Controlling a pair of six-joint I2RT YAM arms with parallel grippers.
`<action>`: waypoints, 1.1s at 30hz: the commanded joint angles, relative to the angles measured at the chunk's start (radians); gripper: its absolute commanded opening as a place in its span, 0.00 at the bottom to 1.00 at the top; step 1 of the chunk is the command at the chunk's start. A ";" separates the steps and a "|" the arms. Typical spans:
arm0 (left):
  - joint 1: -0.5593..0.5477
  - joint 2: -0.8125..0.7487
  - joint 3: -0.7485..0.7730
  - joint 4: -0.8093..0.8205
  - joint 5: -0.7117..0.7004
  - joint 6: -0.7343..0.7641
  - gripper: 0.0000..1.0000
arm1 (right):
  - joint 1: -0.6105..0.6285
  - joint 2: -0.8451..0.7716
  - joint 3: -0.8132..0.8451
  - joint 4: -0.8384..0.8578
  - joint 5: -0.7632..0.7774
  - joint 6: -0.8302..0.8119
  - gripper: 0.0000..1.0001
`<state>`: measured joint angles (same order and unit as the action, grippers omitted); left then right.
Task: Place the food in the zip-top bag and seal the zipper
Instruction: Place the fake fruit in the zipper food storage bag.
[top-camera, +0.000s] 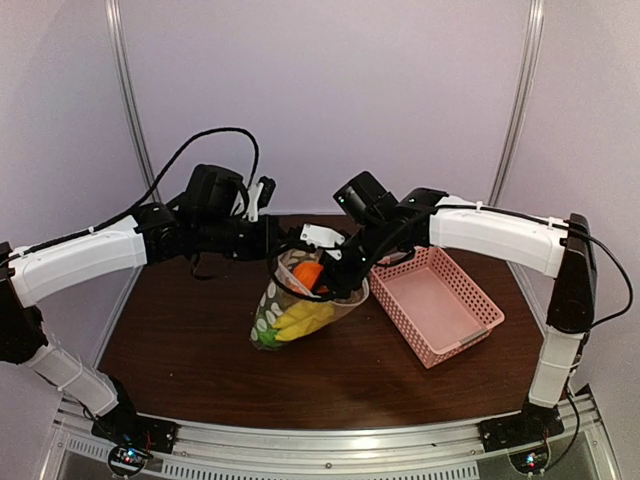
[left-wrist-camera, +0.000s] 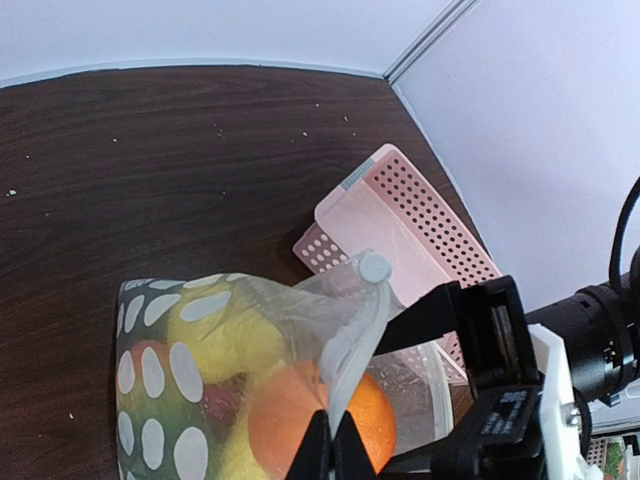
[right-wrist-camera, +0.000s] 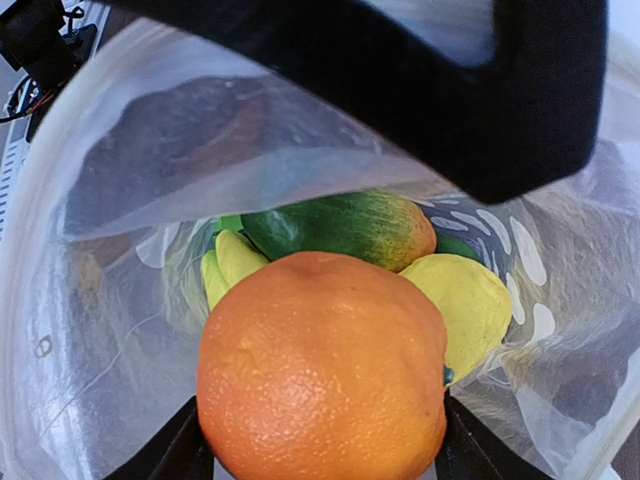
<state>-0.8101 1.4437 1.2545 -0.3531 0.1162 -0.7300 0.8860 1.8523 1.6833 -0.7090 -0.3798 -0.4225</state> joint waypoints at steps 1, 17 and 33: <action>0.006 0.004 0.000 0.033 0.002 0.017 0.00 | 0.006 0.042 0.040 0.033 0.038 -0.005 0.69; 0.006 0.003 -0.003 0.025 -0.009 0.017 0.00 | 0.007 0.049 0.053 0.063 0.038 0.029 0.89; 0.006 0.017 0.003 0.030 0.002 0.058 0.00 | -0.137 -0.181 -0.027 -0.007 0.145 0.014 0.83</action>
<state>-0.8005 1.4471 1.2545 -0.3664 0.1024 -0.7013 0.7864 1.6550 1.7134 -0.7086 -0.3214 -0.4149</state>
